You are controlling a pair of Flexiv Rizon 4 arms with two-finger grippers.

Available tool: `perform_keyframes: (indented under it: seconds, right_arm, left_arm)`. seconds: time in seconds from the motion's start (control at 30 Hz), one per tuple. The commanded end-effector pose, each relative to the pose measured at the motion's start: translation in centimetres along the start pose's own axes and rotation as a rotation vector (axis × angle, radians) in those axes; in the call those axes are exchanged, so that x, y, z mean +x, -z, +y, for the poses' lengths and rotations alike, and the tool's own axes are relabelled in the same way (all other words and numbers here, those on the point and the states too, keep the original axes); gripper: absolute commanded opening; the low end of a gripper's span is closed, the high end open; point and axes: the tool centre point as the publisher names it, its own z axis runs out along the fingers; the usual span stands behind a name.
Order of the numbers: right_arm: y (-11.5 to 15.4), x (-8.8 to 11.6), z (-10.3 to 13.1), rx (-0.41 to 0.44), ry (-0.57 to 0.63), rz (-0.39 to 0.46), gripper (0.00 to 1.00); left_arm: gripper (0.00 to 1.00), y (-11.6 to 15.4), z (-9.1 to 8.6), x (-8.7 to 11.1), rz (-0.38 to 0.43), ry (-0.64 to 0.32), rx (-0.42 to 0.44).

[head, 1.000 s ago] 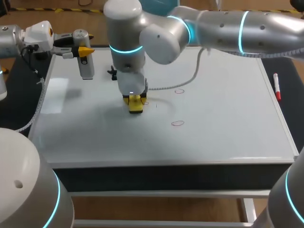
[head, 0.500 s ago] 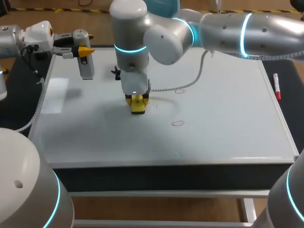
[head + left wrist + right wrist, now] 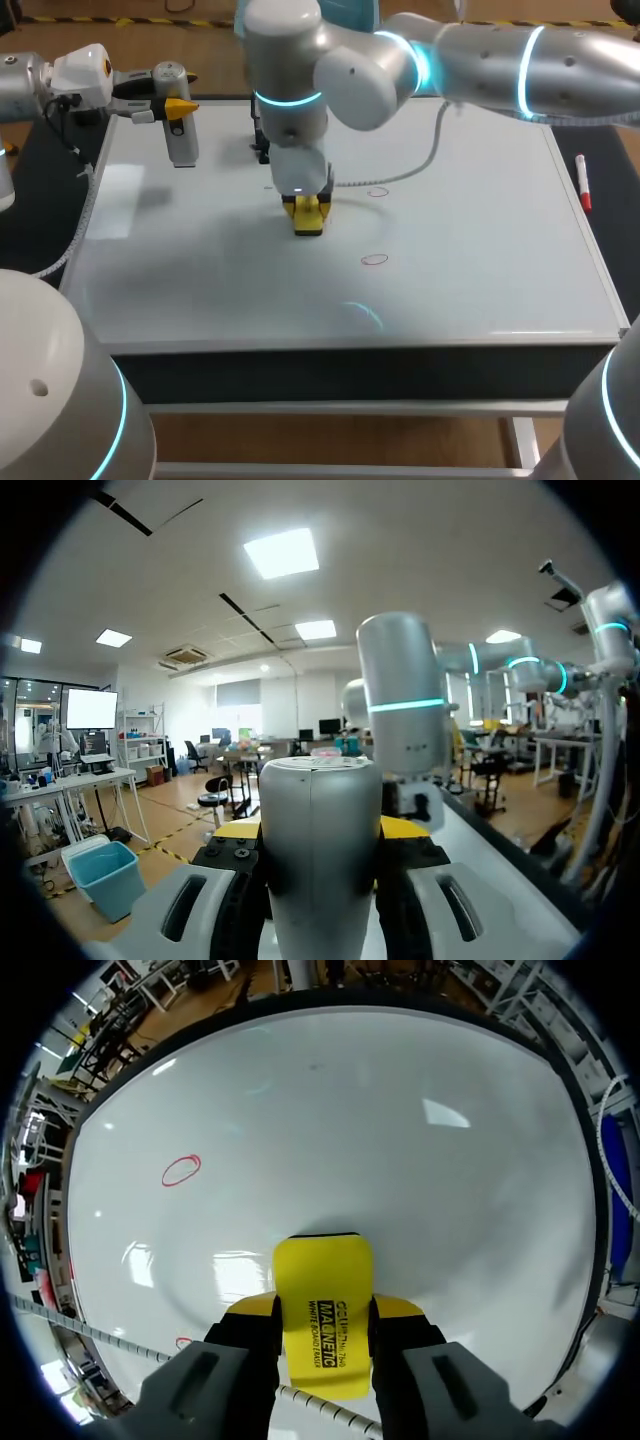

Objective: Pick up the inspection probe, press it on each red-marked spot on the whiteboard one by one, put down the probe, pick up the eraser, and wipe off all the red marks.

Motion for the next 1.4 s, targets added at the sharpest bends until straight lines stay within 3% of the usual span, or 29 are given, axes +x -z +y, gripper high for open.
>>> perform_keyframes:
  seconds: [0.03,0.37,0.6,0.97,1.4]
  right_arm:
    - [-0.2,1.5,-0.1,0.006,-0.007,0.002,0.00]
    - [1.3,3.0,-0.2,0.043,-0.017,0.035,0.00]
    - [3.6,5.4,-0.5,0.064,-0.041,0.034,0.00]
    - [6.2,9.3,-0.3,0.078,-0.114,-0.035,0.00]
    - [6.6,9.4,0.0,0.091,-0.112,-0.037,0.00]
  left_arm:
    - [0.00,0.0,-0.1,0.0,-0.001,-0.002,0.001]
    - [0.00,0.0,-0.1,0.0,-0.001,-0.002,0.001]
    - [0.00,0.0,-0.1,0.0,-0.001,-0.002,0.001]
    - [0.00,0.0,-0.1,0.0,-0.001,-0.002,0.001]
    - [0.00,0.0,-0.1,0.0,-0.001,-0.002,0.001]
